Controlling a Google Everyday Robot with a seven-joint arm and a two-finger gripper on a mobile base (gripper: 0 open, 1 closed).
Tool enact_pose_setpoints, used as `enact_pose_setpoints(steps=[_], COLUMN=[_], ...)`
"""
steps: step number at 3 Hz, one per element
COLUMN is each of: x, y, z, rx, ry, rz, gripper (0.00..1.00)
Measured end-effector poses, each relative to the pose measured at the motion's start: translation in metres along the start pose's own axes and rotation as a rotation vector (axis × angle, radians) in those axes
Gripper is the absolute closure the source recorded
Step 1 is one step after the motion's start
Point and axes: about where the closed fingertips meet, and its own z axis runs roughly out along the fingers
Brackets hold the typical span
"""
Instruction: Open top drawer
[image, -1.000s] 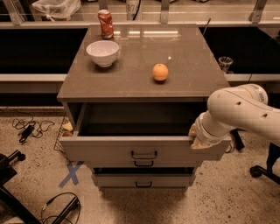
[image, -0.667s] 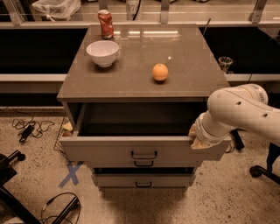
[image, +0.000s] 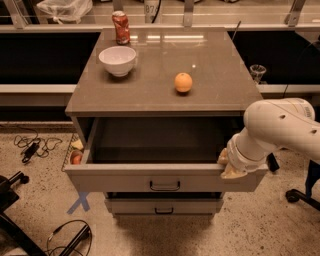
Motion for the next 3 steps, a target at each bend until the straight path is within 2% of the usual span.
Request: enact_pose_setpoints(steps=[1, 2, 3], x=[-0.005, -0.006, -0.012], y=[0.028, 0.026, 0.055], z=[0.001, -0.006, -0.006], rx=[-0.092, -0.092, -0.183], ry=[-0.035, -0.035, -0.074], rz=[-0.031, -0.031, -0.086], gripper=[1.0, 1.0, 0.98])
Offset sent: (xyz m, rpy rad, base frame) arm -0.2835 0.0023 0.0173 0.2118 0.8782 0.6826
